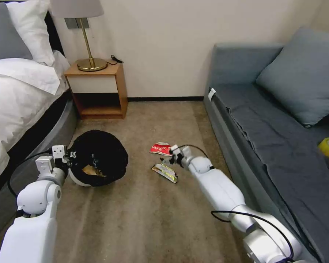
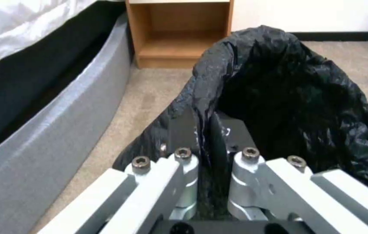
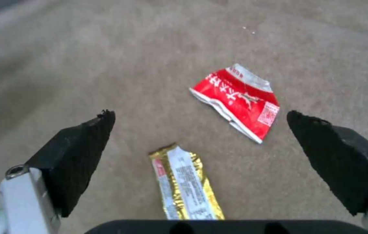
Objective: Pick up the trash bin, then pick up the garbage on the floor and place it into the trash bin.
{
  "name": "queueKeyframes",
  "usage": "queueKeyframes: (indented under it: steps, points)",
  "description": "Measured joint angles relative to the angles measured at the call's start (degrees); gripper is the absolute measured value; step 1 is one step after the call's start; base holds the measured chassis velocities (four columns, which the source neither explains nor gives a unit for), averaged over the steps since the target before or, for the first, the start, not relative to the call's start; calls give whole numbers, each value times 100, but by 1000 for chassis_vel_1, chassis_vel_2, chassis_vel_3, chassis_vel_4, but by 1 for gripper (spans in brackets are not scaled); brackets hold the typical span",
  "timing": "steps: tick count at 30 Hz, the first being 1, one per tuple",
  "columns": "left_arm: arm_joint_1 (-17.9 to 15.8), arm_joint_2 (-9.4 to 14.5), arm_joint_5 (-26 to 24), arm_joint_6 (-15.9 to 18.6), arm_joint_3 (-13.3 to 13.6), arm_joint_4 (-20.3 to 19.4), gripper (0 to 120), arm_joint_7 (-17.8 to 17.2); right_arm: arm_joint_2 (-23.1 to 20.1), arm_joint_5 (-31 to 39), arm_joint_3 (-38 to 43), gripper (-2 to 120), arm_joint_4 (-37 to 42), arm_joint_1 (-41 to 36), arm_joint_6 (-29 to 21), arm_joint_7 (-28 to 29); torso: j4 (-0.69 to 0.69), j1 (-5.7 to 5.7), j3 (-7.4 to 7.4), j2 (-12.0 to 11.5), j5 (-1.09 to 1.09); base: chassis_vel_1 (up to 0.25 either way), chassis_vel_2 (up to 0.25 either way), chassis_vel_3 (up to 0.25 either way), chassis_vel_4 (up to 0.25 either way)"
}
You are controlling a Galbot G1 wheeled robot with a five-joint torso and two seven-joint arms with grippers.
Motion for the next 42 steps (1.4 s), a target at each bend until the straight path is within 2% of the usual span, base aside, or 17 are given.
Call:
queueKeyframes:
  steps: [5,9,24,42]
  points:
    - [28,76,-85,6,-84,-15,5,-4,-228,731,200,100,774,-282,-552,98,0,0,0,0,0,0,0,0,0]
    - [28,134,-118,28,-112,-17,5,-8,-300,813,294,100,981,-404,-673,126,0,0,0,0,0,0,0,0,0]
    - [24,151,-15,101,-62,-81,5,-40,-254,585,231,100,738,-409,-630,120,0,-1,0,0,1,0,0,0,0]
    - [12,106,33,83,-31,9,5,-28,-212,326,106,100,565,-393,-576,16,0,0,0,0,0,-68,62,65,-69]
